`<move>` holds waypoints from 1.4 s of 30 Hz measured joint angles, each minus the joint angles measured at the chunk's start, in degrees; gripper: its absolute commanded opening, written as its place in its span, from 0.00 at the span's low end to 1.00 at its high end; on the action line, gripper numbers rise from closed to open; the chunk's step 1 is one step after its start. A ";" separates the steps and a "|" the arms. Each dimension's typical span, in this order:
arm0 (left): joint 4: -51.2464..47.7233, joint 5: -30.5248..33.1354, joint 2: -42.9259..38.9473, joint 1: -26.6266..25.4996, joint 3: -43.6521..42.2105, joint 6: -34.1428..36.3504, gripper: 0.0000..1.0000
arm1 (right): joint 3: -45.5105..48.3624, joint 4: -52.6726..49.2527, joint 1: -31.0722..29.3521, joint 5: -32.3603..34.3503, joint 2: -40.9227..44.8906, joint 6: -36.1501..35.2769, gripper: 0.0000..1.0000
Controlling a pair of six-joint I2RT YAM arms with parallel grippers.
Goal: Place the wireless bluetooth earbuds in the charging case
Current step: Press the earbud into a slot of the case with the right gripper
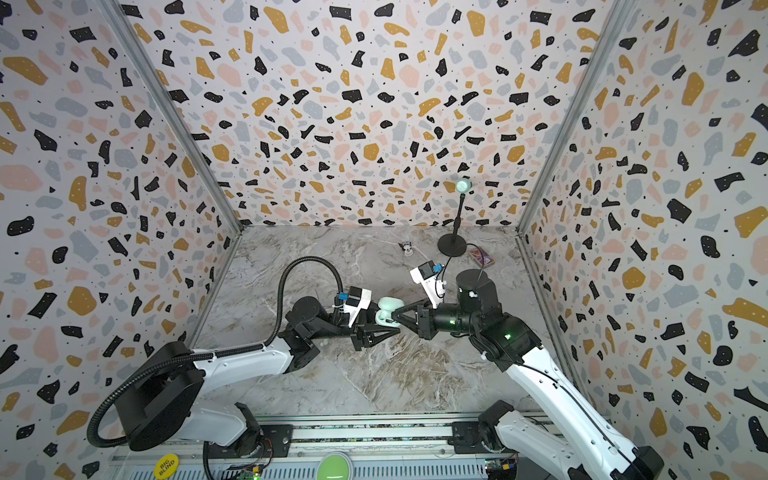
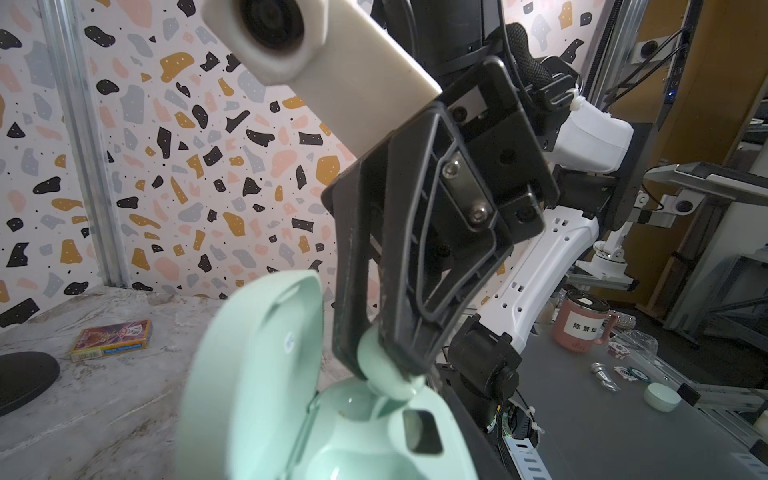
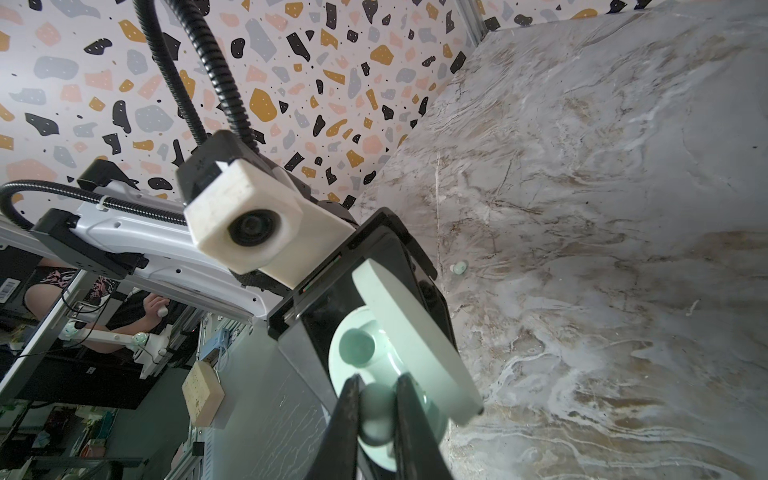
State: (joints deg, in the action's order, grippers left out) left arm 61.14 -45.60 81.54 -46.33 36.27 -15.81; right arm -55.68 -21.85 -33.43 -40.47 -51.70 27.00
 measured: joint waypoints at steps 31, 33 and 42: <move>-0.70 0.24 -0.22 -0.02 -0.11 0.02 0.05 | -0.68 -0.24 0.04 -0.48 -2.16 0.70 0.28; -0.70 0.31 -0.22 -0.02 -0.11 0.04 0.05 | -0.94 -0.70 0.02 -0.44 -2.27 0.57 0.28; -0.87 0.76 -0.22 -0.04 -0.13 0.20 0.06 | -2.62 -3.15 -0.11 0.50 -2.38 -0.46 0.42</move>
State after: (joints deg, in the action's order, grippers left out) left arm 60.27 -44.84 81.32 -46.37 36.14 -15.62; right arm -58.30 -24.99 -33.54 -39.97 -54.08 26.55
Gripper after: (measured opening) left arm 0.429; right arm 0.397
